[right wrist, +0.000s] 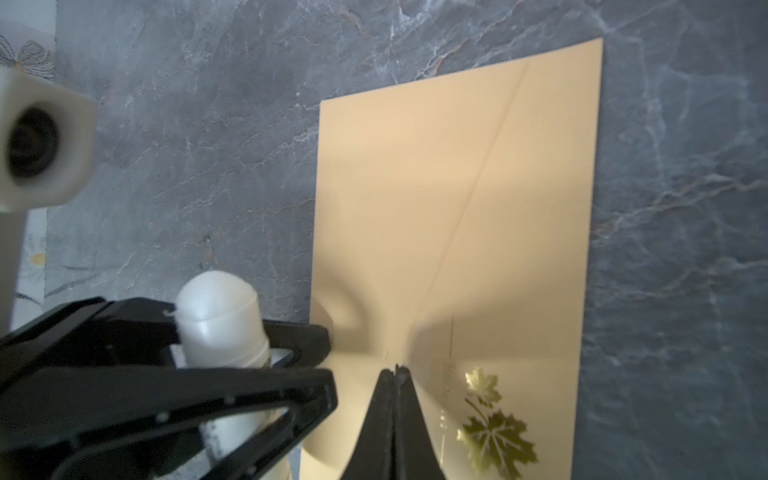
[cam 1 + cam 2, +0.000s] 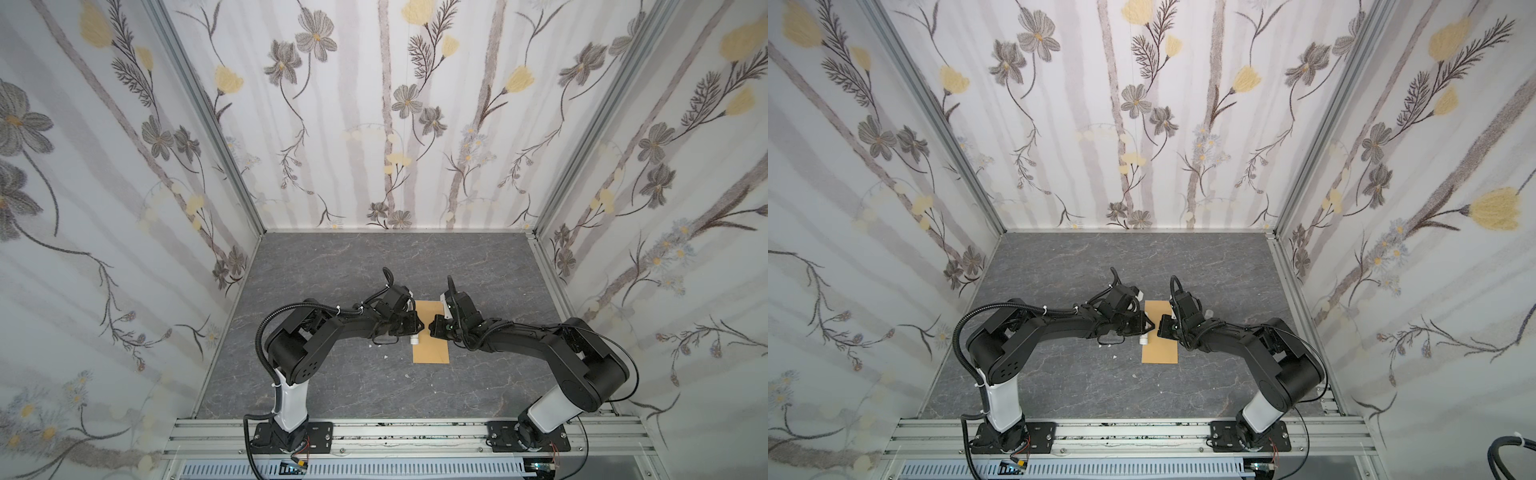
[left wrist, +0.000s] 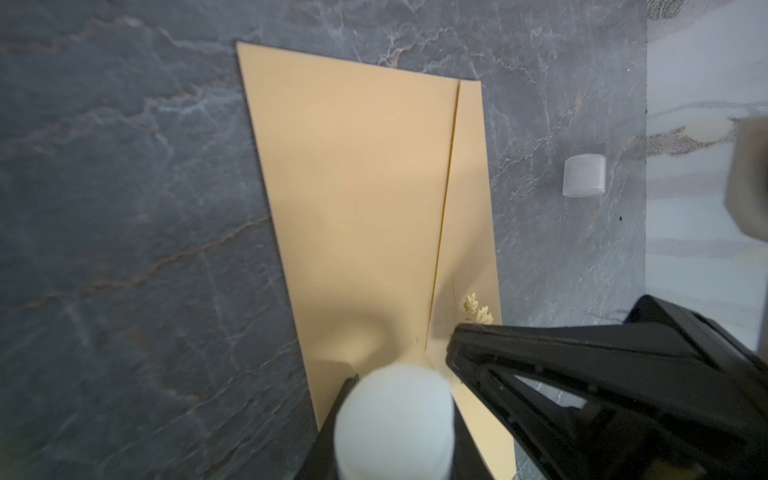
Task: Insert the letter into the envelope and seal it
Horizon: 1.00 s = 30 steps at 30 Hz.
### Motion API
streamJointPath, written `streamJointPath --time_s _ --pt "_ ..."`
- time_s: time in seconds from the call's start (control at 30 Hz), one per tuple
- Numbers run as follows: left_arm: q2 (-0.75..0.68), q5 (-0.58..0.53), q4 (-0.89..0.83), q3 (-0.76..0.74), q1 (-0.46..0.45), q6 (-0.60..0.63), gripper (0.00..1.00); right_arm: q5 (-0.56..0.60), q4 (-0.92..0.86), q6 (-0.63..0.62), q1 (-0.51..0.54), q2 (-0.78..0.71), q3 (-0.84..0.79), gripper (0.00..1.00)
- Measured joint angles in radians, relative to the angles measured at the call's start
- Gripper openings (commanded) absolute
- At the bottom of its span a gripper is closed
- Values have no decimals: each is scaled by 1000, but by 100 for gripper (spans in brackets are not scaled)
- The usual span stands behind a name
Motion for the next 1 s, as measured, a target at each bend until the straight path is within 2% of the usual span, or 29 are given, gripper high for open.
streamJointPath --time_s 0.33,0.77,1.0 --pt "-1 -6 3 -3 -3 0 0 -1 -20 26 20 -55 -53 0" --pt "-2 -19 2 -3 -10 0 0 -11 59 44 30 19 -46 0" --pt "-3 -21 2 -3 -11 0 0 0 7 52 30 -62 -58 0"
